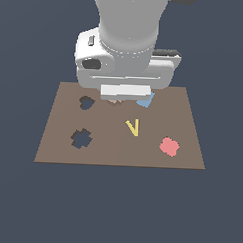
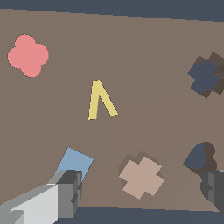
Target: Insert a designated object into the corresponding slot on a board.
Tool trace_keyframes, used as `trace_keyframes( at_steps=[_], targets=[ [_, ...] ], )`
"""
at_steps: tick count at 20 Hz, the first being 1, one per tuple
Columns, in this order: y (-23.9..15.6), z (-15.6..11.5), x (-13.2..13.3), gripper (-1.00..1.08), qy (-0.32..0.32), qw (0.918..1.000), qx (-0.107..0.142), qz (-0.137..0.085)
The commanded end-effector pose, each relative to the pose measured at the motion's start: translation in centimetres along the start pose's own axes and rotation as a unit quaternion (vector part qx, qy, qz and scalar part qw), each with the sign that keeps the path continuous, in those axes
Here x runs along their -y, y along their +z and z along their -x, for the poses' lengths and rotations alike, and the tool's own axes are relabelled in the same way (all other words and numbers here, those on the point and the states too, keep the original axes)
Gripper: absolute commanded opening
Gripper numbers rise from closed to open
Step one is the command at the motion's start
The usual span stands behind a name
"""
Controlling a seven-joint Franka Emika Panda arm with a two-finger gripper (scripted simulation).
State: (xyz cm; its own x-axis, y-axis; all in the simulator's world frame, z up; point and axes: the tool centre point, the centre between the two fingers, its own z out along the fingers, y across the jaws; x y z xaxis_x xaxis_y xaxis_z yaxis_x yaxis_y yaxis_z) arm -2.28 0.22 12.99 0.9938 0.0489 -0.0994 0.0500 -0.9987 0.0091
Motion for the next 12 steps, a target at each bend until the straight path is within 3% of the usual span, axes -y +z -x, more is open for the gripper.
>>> trace_keyframes(
  at_steps=[1, 12],
  targets=[
    [0.0, 0.0, 0.0, 1.00, 0.000, 1.0000, 0.000, 0.000],
    [1.7, 1.0, -0.8, 1.00, 0.056, 0.9984, -0.010, -0.004]
  ],
)
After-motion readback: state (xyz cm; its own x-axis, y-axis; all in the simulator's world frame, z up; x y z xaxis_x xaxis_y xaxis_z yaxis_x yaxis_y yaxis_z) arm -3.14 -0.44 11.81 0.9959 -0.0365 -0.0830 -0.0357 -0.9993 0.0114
